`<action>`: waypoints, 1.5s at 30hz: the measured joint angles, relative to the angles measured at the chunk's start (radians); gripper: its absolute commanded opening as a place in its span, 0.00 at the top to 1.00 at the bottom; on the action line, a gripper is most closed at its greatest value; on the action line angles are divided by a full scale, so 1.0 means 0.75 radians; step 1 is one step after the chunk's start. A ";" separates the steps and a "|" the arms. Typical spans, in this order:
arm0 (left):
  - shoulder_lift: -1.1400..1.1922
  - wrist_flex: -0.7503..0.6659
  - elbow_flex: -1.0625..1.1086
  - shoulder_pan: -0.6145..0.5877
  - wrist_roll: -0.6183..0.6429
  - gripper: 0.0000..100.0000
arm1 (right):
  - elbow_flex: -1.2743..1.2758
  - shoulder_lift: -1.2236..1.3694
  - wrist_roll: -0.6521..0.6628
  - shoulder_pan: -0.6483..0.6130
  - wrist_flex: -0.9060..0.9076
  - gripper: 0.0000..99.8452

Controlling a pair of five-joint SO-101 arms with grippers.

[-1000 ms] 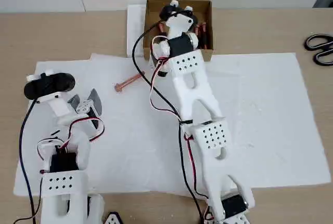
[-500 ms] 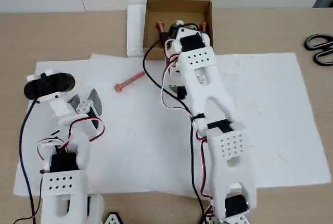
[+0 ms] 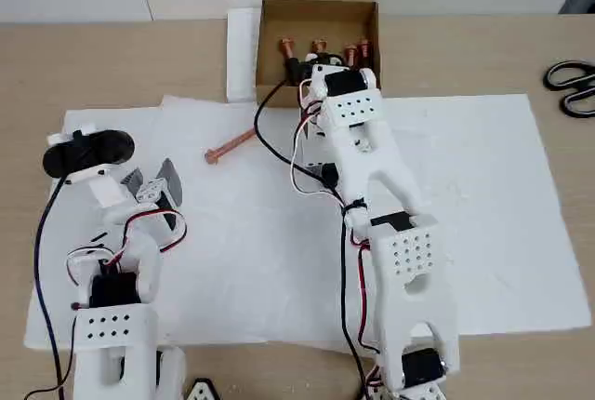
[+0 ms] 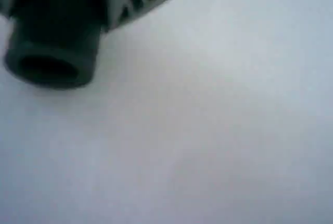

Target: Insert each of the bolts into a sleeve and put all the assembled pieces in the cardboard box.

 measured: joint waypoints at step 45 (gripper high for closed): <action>0.348 0.493 -0.665 0.000 -0.209 0.84 | 0.006 -0.376 0.272 0.137 0.025 1.00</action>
